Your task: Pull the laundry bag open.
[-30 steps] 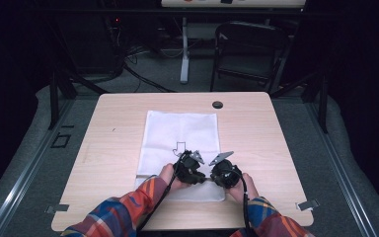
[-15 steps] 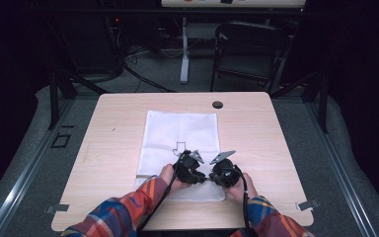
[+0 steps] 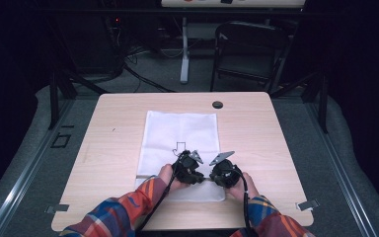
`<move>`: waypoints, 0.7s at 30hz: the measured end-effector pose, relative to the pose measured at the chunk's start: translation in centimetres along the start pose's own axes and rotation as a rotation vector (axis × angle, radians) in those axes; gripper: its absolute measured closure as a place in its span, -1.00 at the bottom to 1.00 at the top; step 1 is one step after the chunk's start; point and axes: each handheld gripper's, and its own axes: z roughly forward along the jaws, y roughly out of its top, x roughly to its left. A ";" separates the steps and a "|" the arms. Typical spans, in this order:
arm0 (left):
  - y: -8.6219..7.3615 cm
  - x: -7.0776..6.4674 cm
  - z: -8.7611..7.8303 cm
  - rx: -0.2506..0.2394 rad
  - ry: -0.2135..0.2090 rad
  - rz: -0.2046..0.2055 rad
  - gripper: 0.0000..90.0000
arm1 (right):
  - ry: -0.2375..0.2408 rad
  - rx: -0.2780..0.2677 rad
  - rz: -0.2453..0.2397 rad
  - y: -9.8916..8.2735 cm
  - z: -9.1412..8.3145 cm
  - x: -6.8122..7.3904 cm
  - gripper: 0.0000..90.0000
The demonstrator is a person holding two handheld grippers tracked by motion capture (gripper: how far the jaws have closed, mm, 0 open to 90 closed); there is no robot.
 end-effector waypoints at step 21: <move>-1.5 0.9 -1.6 0.018 0.001 -0.026 0.80 | 0.001 0.008 -0.003 0.0 0.0 -0.1 1.00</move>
